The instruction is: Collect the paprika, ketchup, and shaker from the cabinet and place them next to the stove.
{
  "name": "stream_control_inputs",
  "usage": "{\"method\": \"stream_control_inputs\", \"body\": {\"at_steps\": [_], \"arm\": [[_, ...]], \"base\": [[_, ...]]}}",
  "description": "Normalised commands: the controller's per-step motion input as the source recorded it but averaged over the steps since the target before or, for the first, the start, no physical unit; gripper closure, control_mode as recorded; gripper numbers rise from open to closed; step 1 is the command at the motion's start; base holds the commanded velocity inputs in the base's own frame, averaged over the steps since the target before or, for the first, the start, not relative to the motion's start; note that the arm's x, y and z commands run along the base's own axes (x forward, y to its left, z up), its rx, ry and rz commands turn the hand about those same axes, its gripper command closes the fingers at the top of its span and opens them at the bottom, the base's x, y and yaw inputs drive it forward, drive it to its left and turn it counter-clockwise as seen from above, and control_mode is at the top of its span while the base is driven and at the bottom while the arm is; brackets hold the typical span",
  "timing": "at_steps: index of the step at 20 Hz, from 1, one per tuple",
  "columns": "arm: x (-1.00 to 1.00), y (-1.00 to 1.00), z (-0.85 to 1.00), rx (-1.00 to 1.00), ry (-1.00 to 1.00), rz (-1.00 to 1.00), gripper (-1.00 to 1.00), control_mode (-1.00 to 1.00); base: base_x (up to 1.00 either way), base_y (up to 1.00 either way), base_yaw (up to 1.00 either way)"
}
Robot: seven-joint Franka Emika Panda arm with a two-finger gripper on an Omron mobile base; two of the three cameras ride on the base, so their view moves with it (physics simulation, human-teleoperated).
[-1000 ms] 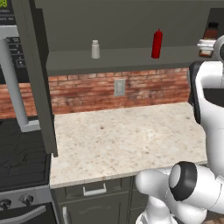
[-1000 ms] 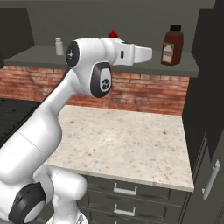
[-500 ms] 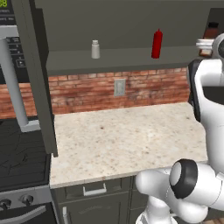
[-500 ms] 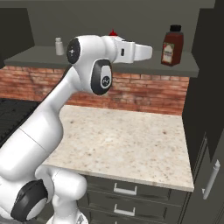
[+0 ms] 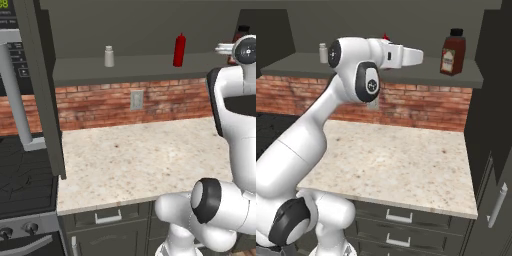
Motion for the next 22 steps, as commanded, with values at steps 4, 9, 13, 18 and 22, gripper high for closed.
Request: {"method": "stream_control_inputs", "body": {"at_steps": [4, 9, 13, 18, 22], "arm": [[0.29, 0.07, 0.00, 0.00, 0.08, -0.02, -1.00, -1.00], [0.28, 0.02, 0.02, 0.01, 0.13, -0.02, -1.00, -1.00], [0.36, -0.18, 0.16, 0.17, 0.21, 0.00, -1.00, -1.00], [0.34, -0.31, 0.23, 0.22, 0.23, 0.00, -1.00, -1.00], [0.32, -0.25, 0.30, 0.20, 0.24, 0.00, -1.00, -1.00]], "base": [[0.00, 0.00, 0.00], [0.00, 0.00, 0.00], [0.00, 0.00, 0.00], [0.00, 0.00, 0.00], [0.00, 0.00, 0.00]]}}
